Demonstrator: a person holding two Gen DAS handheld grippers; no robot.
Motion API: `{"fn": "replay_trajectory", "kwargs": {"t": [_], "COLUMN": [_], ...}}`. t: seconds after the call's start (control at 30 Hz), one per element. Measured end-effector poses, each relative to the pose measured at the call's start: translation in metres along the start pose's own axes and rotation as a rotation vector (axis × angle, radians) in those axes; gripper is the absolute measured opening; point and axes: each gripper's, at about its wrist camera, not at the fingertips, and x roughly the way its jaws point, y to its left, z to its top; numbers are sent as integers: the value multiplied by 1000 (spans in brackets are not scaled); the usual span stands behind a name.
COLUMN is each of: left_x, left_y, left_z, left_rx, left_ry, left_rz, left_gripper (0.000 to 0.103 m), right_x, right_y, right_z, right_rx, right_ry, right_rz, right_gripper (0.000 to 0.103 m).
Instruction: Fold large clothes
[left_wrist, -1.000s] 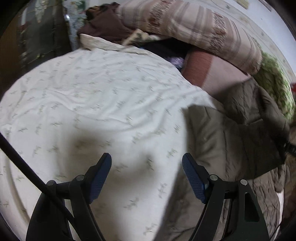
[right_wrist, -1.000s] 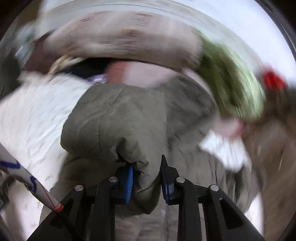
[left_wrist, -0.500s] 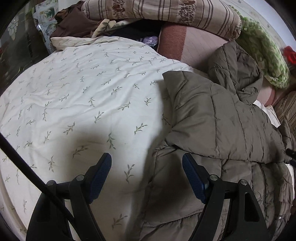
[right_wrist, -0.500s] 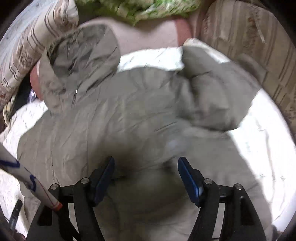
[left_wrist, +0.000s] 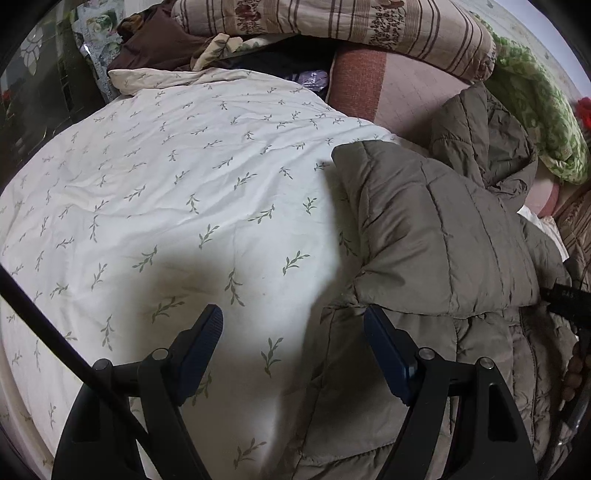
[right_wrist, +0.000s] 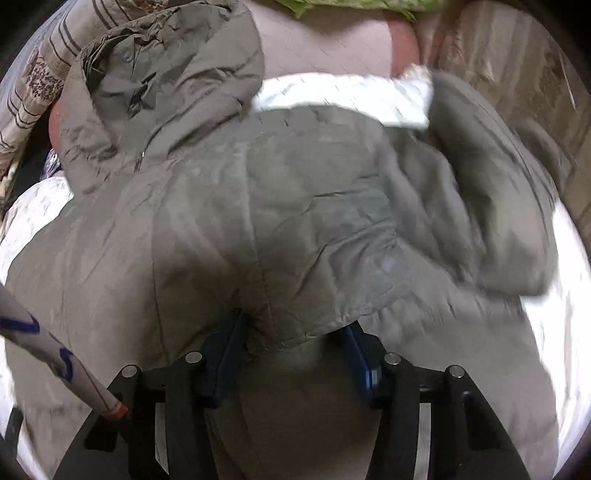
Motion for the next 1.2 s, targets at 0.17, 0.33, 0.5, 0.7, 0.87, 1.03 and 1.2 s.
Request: {"fn": "replay_trajectory", "kwargs": {"t": [0.17,0.33,0.5,0.7,0.87,1.03,1.2], "left_x": [2,2,7,8,7,-7,-37], "left_y": [-3,-17,-22,-21,-26,-28,-42], "left_z": [-2,-10,-12,-11,-11,-19,-31], "left_rx": [3,52,70,69,89,99,95], "left_ry": [26,20,19,28,20,-17,-62], "left_rz": [-27,-7,19,15,31,50,-42], "left_gripper": [78,78,78,78,78,78,78], "right_x": [-27,-82,-60,2,-12,-44,-78], "right_y": [2,-1,13,2,3,-22,-97], "right_z": [-19,-22,5,9,-32,-31,-40], "right_rx": [-86,-96,-102,-91,-193,-108,41], "right_ry": [-36,-280,-254,-56,-44,-116,-151], "right_rz": [-48,-110,-101,-110,-143,-56,29], "right_gripper": [56,63,82,68,68,68,68]}}
